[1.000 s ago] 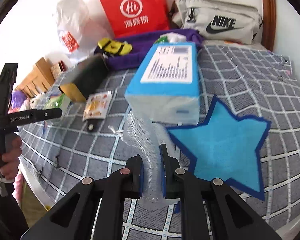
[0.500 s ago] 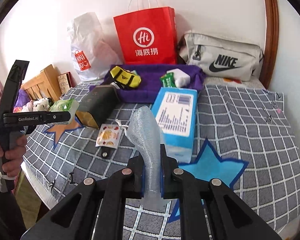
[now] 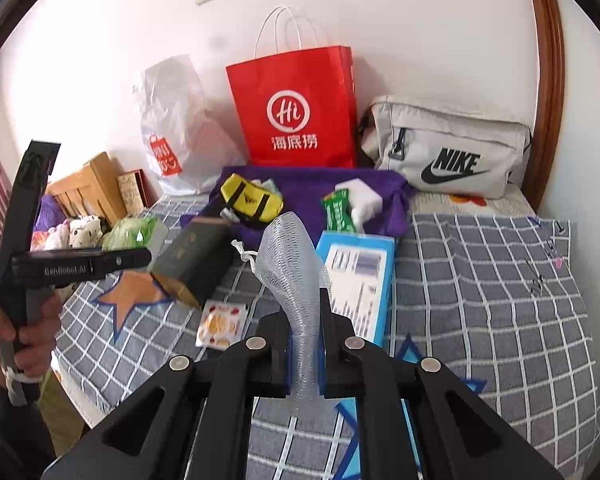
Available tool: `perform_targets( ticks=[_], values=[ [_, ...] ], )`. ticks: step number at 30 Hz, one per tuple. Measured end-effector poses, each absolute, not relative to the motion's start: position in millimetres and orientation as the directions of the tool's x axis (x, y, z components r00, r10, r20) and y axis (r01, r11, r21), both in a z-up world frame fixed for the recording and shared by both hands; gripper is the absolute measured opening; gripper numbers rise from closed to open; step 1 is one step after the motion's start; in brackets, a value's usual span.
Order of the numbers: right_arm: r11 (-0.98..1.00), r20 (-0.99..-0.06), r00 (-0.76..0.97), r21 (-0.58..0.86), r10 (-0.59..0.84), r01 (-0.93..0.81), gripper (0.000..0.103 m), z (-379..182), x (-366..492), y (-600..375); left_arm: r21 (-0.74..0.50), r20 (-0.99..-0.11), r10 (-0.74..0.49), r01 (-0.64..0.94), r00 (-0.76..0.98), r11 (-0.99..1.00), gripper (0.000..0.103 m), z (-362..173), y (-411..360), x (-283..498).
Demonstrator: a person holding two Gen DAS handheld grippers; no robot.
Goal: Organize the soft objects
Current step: 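Carry the mesh bag and light-green tea packet over the purple towel with both grippers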
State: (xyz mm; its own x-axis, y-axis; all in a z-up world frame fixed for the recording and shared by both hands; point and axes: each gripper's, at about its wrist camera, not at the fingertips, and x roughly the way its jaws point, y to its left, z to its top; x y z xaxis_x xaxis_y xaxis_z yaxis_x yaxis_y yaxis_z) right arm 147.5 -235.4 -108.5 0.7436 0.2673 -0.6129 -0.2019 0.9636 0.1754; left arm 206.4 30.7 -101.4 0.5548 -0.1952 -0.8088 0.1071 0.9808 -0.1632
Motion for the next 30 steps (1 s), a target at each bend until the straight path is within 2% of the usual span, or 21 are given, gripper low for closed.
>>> perform_targets(
  ticks=[30],
  values=[
    [0.962,-0.567,0.779,0.192,0.269,-0.193,0.009,-82.8,326.1,-231.7,-0.128,-0.812,-0.148,0.074,0.565,0.989,0.07,-88.0,32.4,332.6]
  ],
)
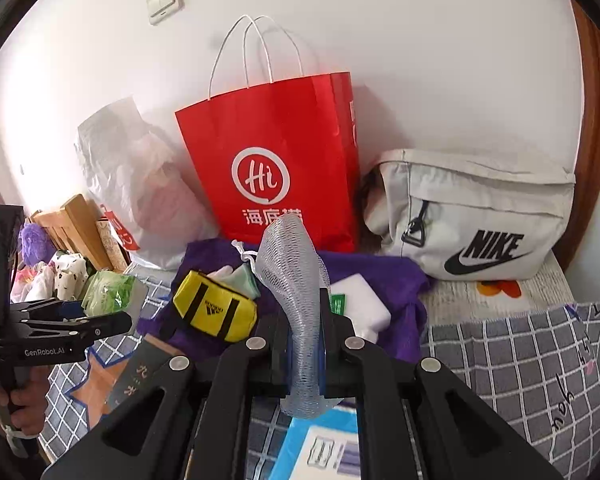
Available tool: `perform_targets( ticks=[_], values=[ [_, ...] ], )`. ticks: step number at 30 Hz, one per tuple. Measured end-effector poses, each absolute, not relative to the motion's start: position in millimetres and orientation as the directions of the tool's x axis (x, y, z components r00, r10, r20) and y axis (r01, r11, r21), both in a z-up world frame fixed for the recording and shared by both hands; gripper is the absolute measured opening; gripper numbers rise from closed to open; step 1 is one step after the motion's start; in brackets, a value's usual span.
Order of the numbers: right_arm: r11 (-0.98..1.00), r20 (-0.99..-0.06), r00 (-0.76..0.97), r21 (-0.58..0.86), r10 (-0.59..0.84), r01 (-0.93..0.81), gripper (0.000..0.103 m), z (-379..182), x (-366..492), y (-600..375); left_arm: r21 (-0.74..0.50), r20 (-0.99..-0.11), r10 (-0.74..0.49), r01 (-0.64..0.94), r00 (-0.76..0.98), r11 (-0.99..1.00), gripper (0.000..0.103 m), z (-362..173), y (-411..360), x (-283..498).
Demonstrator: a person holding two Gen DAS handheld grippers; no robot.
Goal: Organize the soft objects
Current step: 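Carry the mesh bag and light-green tea packet over the purple towel with both grippers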
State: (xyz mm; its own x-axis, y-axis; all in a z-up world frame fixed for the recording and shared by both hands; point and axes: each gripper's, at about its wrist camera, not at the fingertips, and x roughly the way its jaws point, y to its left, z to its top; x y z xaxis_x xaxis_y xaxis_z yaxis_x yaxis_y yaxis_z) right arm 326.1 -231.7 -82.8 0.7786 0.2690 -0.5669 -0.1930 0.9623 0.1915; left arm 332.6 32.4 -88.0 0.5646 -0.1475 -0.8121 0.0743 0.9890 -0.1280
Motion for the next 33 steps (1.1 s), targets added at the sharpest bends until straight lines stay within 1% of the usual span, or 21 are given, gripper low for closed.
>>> perform_targets(
  ticks=[4,8,15,17,22,25,27,30,33],
  values=[
    [0.963,-0.558,0.786,0.184,0.268,-0.198,0.009,-79.7,342.5,-229.0,-0.138,-0.811,-0.155,0.074,0.564,0.988,0.07,-88.0,28.7,350.7],
    [0.963,-0.568,0.778,0.182,0.269,-0.201,0.009,-88.2,361.4,-227.3,-0.154,-0.816,-0.173,0.082,0.552,0.985,0.07,-93.2,22.1,368.9],
    [0.961,-0.625,0.729,0.2,0.277,-0.194,0.009,-120.1,386.3,-230.8,-0.149,-0.817,-0.178,0.097,0.548,0.984,0.07,-103.9,11.6,396.2],
    [0.952,-0.642,0.704,0.224,0.305,-0.209,0.009,-127.4,392.1,-232.9,-0.151,-0.819,-0.18,0.098,0.545,0.984,0.07,-108.9,9.0,403.3],
    [0.954,-0.681,0.669,0.188,0.298,-0.234,0.009,-145.4,403.1,-226.5,-0.151,-0.825,-0.185,0.106,0.534,0.983,0.07,-128.1,3.6,420.9],
    [0.957,-0.704,0.649,0.192,0.289,-0.219,0.009,-158.5,411.9,-224.3,-0.139,-0.847,-0.173,0.105,0.503,0.985,0.07,-140.7,1.1,430.4],
    [0.964,-0.715,0.646,0.189,0.266,-0.188,0.009,-164.5,416.6,-226.3,-0.12,-0.841,-0.159,0.108,0.517,0.987,0.07,-141.8,0.3,432.0],
    [0.969,-0.713,0.657,0.191,0.246,-0.155,0.01,-166.6,419.8,-233.0,-0.153,-0.838,-0.187,0.108,0.512,0.982,0.07,-143.4,3.3,434.9],
    [0.975,-0.722,0.657,0.19,0.219,-0.117,0.013,-172.0,424.8,-240.3,-0.147,-0.841,-0.181,0.106,0.51,0.983,0.071,-146.5,3.8,436.7]
  ],
)
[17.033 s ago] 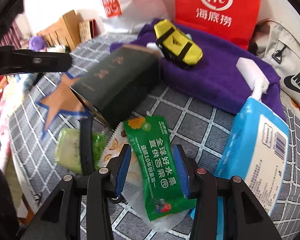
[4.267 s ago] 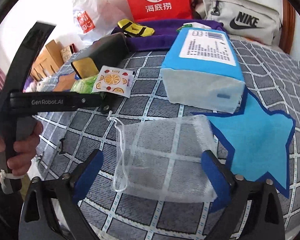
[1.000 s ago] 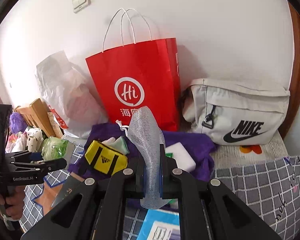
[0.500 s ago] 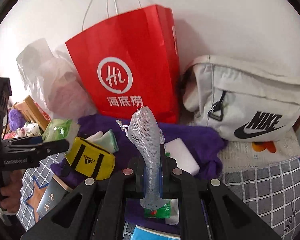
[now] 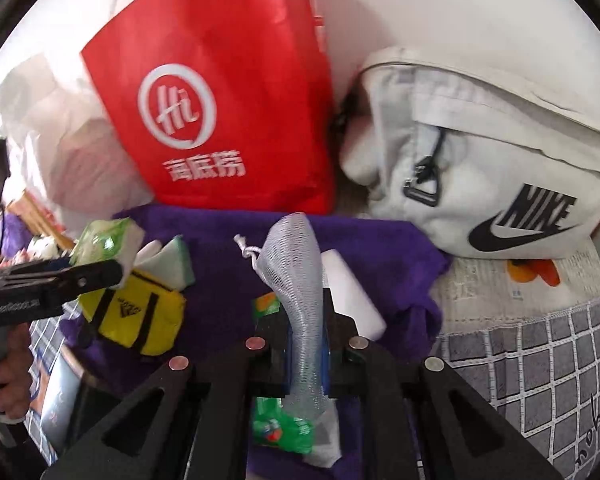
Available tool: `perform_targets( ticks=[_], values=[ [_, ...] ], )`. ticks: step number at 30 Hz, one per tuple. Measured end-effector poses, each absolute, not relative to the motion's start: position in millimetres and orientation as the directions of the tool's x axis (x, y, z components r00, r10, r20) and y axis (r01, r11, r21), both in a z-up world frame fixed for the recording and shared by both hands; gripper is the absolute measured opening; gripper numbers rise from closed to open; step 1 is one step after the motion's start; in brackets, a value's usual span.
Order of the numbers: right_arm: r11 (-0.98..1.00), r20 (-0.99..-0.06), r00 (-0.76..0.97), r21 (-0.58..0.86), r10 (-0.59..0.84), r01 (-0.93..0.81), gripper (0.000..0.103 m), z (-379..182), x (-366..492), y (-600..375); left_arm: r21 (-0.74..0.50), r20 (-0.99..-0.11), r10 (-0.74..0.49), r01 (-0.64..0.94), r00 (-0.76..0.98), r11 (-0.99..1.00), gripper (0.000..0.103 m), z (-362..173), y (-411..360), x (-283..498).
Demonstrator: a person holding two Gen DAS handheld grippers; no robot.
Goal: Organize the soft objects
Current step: 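Carry the mesh bag and light-green tea packet over the purple towel with both grippers, then open both grippers to release the mesh bag and tea packet onto the towel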
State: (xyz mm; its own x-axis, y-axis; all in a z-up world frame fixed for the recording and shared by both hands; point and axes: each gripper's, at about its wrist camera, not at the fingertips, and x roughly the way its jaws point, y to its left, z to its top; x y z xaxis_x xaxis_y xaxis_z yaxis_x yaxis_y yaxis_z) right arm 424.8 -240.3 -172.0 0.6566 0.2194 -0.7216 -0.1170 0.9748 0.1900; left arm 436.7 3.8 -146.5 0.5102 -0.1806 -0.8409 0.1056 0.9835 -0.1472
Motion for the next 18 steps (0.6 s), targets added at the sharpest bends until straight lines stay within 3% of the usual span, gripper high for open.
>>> perform_targets(
  ticks=[6,8,10,12,15,18],
  values=[
    [0.972,-0.747,0.622,0.181,0.234,-0.148,0.016,-180.7,428.6,-229.9,-0.133,-0.848,-0.167,0.102,0.504,0.986,0.071,-150.3,1.8,439.3],
    [0.97,-0.745,0.621,0.179,0.243,-0.165,0.023,-179.2,427.3,-225.2,-0.127,-0.849,-0.161,0.1,0.504,0.987,0.071,-151.0,2.1,439.8],
    [0.969,-0.742,0.623,0.174,0.248,-0.178,0.043,-178.8,426.1,-222.7,-0.121,-0.852,-0.154,0.099,0.499,0.988,0.071,-153.1,0.9,441.9],
    [0.968,-0.735,0.63,0.172,0.25,-0.183,0.056,-177.1,424.1,-221.9,-0.113,-0.859,-0.144,0.092,0.492,0.989,0.071,-155.7,1.5,443.7],
    [0.964,-0.74,0.618,0.192,0.266,-0.184,0.064,-177.3,423.9,-223.1,-0.12,-0.865,-0.145,0.084,0.48,0.989,0.072,-158.4,4.1,446.3],
    [0.959,-0.74,0.61,0.206,0.283,-0.194,0.066,-178.4,425.4,-220.1,-0.133,-0.866,-0.159,0.087,0.474,0.987,0.073,-159.0,7.2,446.9]
  ],
)
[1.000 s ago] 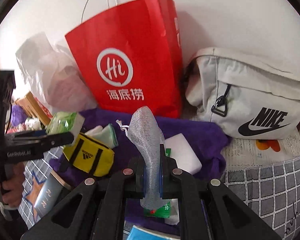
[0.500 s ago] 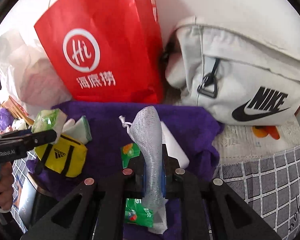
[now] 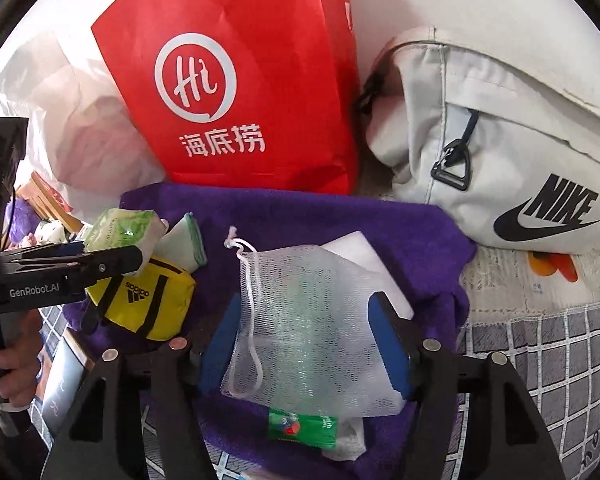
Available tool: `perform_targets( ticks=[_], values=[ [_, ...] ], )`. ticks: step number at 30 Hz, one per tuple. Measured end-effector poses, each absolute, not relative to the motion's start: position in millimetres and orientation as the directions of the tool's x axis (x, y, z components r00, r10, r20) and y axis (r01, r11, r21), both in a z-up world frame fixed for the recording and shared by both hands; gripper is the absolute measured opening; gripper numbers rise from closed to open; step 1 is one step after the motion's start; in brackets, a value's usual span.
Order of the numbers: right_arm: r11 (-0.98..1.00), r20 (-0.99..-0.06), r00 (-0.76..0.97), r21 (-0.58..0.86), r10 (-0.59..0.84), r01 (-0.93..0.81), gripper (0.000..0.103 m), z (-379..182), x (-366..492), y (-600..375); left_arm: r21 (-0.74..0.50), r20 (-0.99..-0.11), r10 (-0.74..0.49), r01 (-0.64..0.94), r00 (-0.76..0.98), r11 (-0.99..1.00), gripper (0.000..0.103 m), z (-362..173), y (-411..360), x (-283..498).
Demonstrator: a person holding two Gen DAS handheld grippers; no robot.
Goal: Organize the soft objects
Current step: 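Open both grippers to release the mesh bag and tea packet onto the towel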
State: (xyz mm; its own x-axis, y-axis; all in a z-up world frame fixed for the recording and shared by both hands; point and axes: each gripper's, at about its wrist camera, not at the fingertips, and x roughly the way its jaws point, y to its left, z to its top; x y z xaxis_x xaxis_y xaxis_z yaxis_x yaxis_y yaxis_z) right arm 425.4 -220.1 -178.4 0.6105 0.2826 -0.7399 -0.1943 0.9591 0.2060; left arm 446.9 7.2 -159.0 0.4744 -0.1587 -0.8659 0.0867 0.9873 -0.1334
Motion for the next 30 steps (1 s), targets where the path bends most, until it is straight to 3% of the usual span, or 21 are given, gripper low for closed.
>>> perform_targets(
  ticks=[6,27,30],
  values=[
    [0.942,-0.727,0.599,0.253,0.334,-0.219,0.079,-174.3,422.7,-213.6,-0.16,-0.872,-0.174,0.07,0.457,0.985,0.079,-160.2,13.7,448.3],
    [0.95,-0.677,0.668,0.254,0.309,-0.182,0.079,-136.6,384.4,-219.5,-0.191,-0.832,-0.203,0.078,0.516,0.979,0.078,-127.4,19.4,427.2],
    [0.956,-0.681,0.672,0.233,0.291,-0.178,0.075,-130.4,361.8,-218.9,-0.204,-0.814,-0.219,0.088,0.538,0.975,0.078,-115.3,17.9,417.1]
  ],
)
